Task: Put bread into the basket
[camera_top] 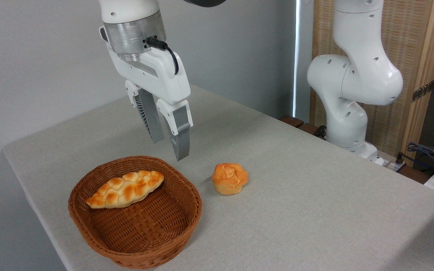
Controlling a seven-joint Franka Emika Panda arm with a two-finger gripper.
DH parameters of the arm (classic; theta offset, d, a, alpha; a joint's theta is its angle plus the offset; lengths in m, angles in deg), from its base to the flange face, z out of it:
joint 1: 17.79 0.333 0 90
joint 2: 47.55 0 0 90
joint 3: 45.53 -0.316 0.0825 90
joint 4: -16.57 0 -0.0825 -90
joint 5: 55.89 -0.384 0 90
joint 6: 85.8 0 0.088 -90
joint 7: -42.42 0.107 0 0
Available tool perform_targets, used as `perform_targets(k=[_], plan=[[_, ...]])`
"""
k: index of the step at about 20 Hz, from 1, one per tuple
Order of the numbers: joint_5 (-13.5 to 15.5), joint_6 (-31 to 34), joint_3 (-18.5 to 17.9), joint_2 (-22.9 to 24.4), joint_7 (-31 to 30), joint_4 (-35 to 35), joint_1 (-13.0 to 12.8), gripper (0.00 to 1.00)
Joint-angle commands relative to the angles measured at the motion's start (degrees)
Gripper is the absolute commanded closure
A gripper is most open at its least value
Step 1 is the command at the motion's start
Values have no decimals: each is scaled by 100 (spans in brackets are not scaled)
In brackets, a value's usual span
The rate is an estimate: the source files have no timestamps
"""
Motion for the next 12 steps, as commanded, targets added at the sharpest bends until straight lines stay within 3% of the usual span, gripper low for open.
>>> perform_targets(k=[1,6,8,9,12], plan=[[-40,125,-98,129,78,-9,-61,0],[-22,116,-169,208,78,-1,-87,0],[-22,116,-422,226,87,-1,-288,0],[-22,116,-685,226,87,8,-568,0],[-5,107,-863,226,96,-1,-676,0]])
